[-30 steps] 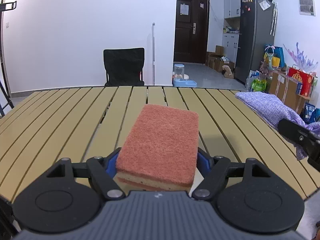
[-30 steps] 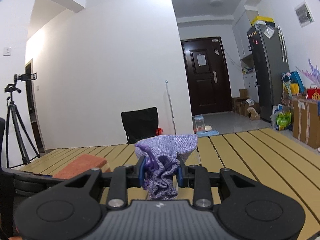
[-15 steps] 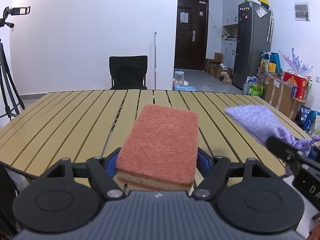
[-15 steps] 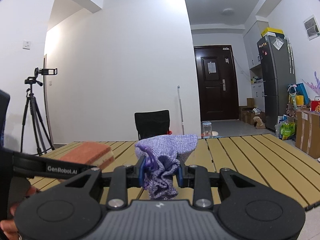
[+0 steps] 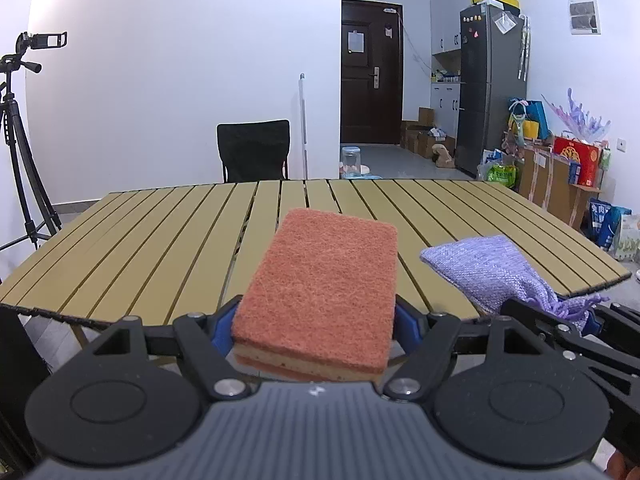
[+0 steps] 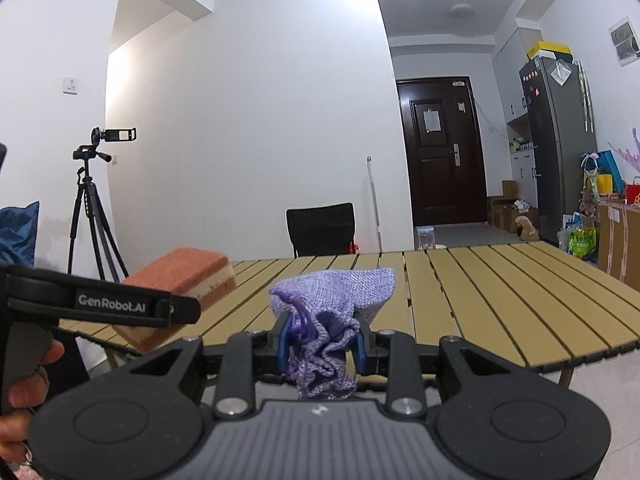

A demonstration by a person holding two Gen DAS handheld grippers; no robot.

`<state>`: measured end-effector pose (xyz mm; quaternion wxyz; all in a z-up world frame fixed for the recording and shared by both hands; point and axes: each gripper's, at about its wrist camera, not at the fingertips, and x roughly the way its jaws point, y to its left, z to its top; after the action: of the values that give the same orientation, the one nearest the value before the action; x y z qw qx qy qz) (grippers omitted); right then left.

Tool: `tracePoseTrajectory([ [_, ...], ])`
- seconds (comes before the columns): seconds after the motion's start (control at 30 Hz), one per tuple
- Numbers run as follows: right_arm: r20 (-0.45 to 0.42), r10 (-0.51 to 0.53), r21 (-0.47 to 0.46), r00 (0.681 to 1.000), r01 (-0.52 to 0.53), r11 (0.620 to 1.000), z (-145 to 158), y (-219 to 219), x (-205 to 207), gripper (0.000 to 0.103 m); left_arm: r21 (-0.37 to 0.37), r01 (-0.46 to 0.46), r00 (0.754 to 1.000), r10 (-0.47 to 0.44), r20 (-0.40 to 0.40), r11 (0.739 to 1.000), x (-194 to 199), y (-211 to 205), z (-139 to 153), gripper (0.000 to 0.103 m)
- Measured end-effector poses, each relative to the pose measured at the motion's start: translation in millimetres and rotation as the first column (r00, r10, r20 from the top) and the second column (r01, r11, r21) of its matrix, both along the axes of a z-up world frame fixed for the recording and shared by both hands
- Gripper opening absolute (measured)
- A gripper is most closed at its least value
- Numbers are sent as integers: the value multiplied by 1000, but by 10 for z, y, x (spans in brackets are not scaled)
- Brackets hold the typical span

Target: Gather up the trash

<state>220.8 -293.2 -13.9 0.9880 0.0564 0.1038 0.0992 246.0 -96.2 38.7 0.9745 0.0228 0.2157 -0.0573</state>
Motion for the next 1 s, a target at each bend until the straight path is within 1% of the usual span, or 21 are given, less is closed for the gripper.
tracePoseTrajectory([
  [0.27, -42, 2, -13, 999, -2, 1000, -147, 141, -314, 29, 13, 19, 999, -19, -29, 1000, -268, 40, -156, 76],
  [0.53, -99, -5, -34, 995, 2, 999, -299, 238, -506, 29, 7, 23, 997, -22, -70, 1000, -447, 154, -355, 76],
  [0.8, -161, -9, -64, 987, -1, 998, -460, 346, -586, 29, 2, 15, 993, -15, -120, 1000, -577, 237, -596, 76],
  [1.0, -212, -17, -88, 977, -2, 996, -582, 405, -541, 29, 0, 0, 987, 0, -164, 1000, -583, 343, -805, 76],
])
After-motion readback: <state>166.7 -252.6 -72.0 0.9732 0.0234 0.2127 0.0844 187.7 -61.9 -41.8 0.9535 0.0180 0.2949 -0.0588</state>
